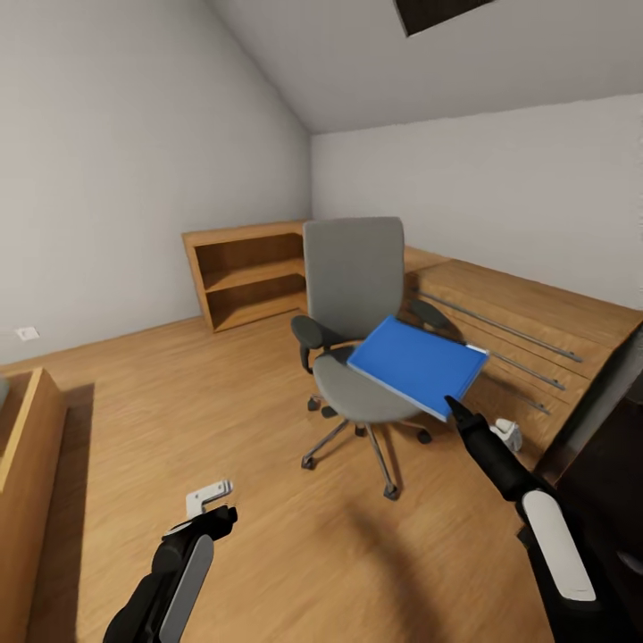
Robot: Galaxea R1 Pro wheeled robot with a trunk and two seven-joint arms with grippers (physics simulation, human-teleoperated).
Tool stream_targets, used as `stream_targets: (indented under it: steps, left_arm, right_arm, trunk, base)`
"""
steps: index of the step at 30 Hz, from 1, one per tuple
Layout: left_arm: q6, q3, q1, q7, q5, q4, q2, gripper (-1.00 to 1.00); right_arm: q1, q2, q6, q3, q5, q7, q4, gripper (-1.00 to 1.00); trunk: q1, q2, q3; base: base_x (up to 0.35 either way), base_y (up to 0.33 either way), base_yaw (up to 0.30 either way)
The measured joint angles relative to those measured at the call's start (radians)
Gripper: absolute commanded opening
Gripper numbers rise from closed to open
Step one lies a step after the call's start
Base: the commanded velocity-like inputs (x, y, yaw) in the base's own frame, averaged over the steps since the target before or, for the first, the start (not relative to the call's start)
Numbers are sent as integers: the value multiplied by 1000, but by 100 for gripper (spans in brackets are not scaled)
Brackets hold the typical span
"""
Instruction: In the bedroom, organize the workspace by keeping the computer under the desk, ensuring the monitor is on the desk, placing the keyboard on the desk next to the monitor, placing the mouse on the desk next to the keyboard, moving the folder from the swivel chair onto the desk next to the mouse, stacking the notebook on top of the folder with the pen on top of the notebook, and positioning the swivel chair next to the desk.
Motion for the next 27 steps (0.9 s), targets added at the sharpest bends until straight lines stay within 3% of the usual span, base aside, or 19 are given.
stream_targets:
  steps: [9, 16, 20, 27]
  left_arm:
    - [0, 0, 0, 1, 1, 0, -1, 100]
    - [0, 0, 0, 1, 1, 0, -1, 100]
    - [0, 2, 0, 2, 3, 12, 1, 100]
    - [-32, 4, 0, 1, 0, 257, 23, 100]
  right_arm:
    - [11, 4, 17, 0, -23, -8, -13, -100]
    - [12, 38, 18, -1, -21, -10, -18, -100]
    - [12, 38, 19, -3, -21, -12, -22, -100]
    - [12, 38, 19, -4, -20, -14, -57, -100]
  trunk:
    - [-35, 63, 28]
    - [-62, 112, 50]
    - [-77, 140, 63]
    - [-104, 189, 85]
  base:
    - [-130, 0, 0]
    - [-4, 0, 0]
    - [-86, 0, 0]
    - [-20, 0, 0]
